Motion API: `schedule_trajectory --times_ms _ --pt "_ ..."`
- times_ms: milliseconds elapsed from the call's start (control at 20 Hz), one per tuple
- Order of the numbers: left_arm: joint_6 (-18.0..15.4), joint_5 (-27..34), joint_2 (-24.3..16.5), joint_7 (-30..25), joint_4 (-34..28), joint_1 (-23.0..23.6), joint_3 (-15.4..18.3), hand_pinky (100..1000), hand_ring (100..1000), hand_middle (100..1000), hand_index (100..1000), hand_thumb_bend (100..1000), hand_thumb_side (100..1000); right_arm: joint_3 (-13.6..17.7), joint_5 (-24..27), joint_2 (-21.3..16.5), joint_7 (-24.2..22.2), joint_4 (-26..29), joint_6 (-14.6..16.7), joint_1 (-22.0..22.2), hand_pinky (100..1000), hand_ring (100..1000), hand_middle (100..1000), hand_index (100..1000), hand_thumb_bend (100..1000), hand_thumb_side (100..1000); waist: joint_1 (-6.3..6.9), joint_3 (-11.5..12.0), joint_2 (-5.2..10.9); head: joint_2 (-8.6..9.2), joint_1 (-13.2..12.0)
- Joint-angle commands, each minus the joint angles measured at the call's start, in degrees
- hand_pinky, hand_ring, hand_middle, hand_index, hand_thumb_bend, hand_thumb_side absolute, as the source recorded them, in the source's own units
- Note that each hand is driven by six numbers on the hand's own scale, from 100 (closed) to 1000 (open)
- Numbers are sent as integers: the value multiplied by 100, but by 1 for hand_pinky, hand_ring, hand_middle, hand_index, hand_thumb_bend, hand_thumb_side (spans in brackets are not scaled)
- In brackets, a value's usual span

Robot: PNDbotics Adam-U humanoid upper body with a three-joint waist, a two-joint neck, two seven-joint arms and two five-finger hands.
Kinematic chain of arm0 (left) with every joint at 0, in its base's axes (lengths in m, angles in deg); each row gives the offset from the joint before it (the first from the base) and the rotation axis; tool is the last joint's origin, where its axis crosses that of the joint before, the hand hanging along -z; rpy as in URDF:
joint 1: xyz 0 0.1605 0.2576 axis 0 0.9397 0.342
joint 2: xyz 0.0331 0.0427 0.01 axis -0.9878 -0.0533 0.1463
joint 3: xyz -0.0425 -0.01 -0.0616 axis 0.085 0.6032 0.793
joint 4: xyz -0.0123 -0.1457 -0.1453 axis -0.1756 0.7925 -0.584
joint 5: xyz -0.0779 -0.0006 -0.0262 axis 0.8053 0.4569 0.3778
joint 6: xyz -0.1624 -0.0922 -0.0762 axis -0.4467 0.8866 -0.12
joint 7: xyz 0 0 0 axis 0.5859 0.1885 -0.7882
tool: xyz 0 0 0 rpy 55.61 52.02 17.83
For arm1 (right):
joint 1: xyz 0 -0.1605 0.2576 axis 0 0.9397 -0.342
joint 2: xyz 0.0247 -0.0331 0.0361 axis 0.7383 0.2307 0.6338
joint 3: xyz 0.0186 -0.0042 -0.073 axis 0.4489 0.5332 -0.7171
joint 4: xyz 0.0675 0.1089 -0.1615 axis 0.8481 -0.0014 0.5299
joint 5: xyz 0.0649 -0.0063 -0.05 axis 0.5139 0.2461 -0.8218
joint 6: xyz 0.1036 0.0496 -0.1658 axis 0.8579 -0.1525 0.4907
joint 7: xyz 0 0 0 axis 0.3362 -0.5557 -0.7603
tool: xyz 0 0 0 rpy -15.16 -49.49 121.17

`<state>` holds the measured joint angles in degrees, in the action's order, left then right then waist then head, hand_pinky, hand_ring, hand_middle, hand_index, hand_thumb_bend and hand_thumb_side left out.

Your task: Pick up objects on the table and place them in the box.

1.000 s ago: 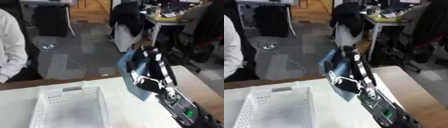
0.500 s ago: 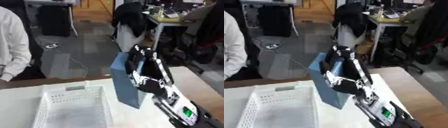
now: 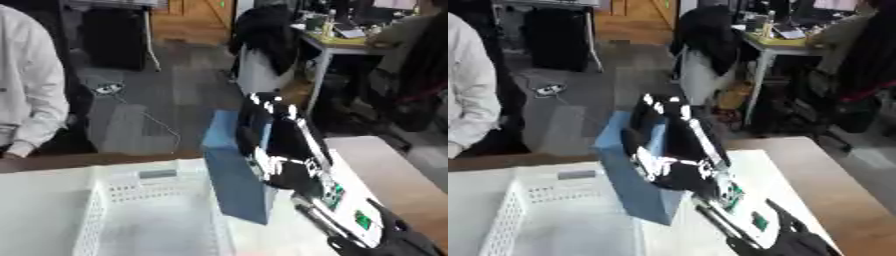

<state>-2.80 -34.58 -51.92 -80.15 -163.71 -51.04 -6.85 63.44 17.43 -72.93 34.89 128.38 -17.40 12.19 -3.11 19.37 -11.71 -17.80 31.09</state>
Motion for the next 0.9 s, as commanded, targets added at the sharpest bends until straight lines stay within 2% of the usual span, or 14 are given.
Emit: schedule_trajectory --times_ms 50,400,750,800,850,900 --pt "24 -34 22 -104 -82 -168 -35 525 444 634 620 819 789 -44 110 -164 -146 72 0 -179 100 100 100 111 100 100 -13 46 69 112 136" --pt "102 -15 118 -315 -82 -301 -104 523 441 636 621 816 791 -143 305 -156 -279 44 57 -381 100 100 100 116 100 100 -130 203 46 167 241" --pt "153 -12 166 -568 -82 -359 -144 522 439 635 621 818 792 -117 174 -168 -216 -192 141 -495 100 100 100 147 114 100 -170 277 24 220 214" --pt "155 -13 170 -588 -82 -365 -145 522 438 635 621 818 792 -77 63 -192 -181 -191 219 -518 100 100 100 234 100 100 -172 278 21 228 211" --pt "156 -14 172 -602 -82 -369 -145 522 438 635 621 818 792 -43 -77 -209 -126 -193 317 -524 100 100 100 194 106 100 -175 280 17 233 206" --pt "159 -15 175 -614 -82 -372 -146 521 438 634 621 818 792 -31 -208 -219 -71 -200 408 -526 100 134 314 424 104 116 -177 283 15 237 201"
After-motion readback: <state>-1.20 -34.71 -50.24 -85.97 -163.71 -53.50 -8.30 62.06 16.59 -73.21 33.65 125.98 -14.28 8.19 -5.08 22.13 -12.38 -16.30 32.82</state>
